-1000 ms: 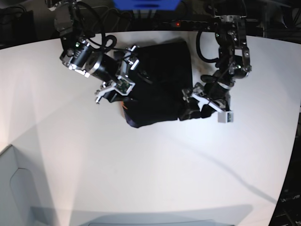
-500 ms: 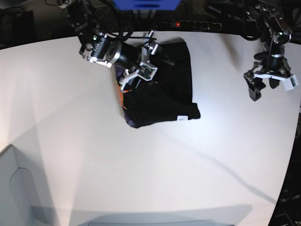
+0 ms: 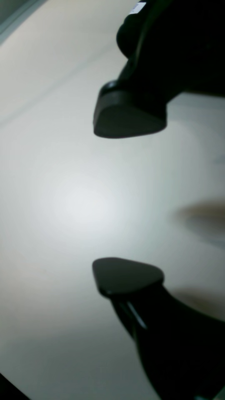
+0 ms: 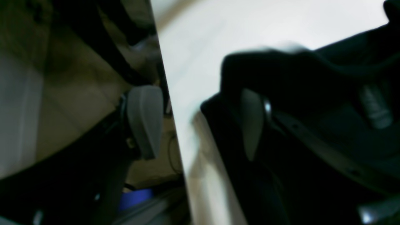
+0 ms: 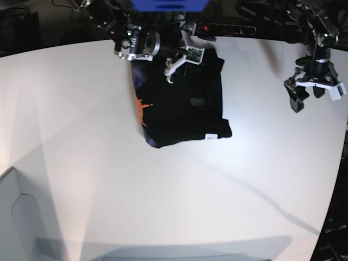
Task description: Fold the T-shirt properly
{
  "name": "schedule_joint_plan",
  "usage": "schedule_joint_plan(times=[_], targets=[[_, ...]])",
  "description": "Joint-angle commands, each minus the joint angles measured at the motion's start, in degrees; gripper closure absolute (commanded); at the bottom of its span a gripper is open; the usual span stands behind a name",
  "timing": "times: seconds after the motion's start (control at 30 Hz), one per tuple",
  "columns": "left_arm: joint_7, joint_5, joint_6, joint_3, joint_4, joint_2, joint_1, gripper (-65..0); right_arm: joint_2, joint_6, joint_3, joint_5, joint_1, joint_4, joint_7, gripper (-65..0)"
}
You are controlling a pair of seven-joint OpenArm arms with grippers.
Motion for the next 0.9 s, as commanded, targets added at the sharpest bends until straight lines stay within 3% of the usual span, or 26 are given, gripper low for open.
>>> schedule_joint_plan(times=[0.0, 0.13, 0.23, 0.43, 0.6, 0.87], targets=[[-1.19, -0.62, -0.34, -0.34, 1.01, -0.82, -0.07, -58.2, 0.65, -0.25, 0.26, 0.91, 0.78, 1.21, 1.36, -40.1], [-1.19, -0.62, -0.34, -0.34, 1.01, -0.99, -0.07, -58.2, 2.93, -0.25, 0.43, 0.91, 2.62, 3.05, 1.36, -40.1], [-1.19, -0.62, -0.34, -0.34, 1.01, -0.91, -0.07, -58.3, 2.84, -0.25, 2.81, 0.91, 3.24, 3.93, 1.36, -40.1], [-1.19, -0.62, -0.34, -0.34, 1.01, -0.56, 0.63, -58.3, -3.31, -0.25, 7.11, 1.0, 5.35, -0.29, 1.36, -40.2], [-1.19, -0.62, -0.34, -0.25, 1.1, -0.38, 1.77, -58.3, -6.39, -0.25, 4.48, 1.0, 9.04, -9.34, 1.36, -40.1], [-1.19, -0.62, -0.34, -0.34, 1.1, 1.12, 4.06, -58.5, -8.23, -0.25, -6.51, 1.0, 12.03, -16.11, 1.45, -40.1]])
